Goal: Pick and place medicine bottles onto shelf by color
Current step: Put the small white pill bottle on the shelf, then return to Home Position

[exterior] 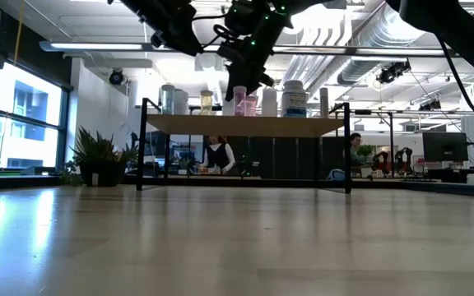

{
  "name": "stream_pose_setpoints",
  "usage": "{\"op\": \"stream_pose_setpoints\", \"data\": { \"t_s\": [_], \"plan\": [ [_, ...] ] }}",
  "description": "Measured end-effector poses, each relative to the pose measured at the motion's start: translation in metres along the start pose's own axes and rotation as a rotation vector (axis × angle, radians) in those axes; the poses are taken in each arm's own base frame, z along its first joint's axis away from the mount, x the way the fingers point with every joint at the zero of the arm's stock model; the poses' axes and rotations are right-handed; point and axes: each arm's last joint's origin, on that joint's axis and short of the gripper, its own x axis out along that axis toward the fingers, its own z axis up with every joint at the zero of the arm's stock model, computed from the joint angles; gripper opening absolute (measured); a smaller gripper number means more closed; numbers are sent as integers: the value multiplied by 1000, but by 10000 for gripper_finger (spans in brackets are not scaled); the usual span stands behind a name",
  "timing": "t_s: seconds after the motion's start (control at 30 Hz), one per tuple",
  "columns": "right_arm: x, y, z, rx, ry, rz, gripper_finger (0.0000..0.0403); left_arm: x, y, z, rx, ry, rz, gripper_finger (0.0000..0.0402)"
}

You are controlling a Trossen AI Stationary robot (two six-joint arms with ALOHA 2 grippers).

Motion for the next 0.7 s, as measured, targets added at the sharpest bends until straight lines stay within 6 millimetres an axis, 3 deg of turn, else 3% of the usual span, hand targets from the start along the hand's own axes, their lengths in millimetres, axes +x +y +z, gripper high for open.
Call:
{"op": "stream_pose_setpoints", "data": {
  "t_s": [0.2, 0.4, 0.7],
  "plan": [
    [0, 0, 1, -10, -6, 3, 129, 0, 0, 0, 0, 0, 0, 195],
    [1, 1, 3, -7, -25, 8, 173, 0, 0, 0, 0, 2, -1, 195],
    [-17, -3, 14, 10, -93, 6, 208, 0, -2, -6, -7, 66, -16, 195]
  ]
}}
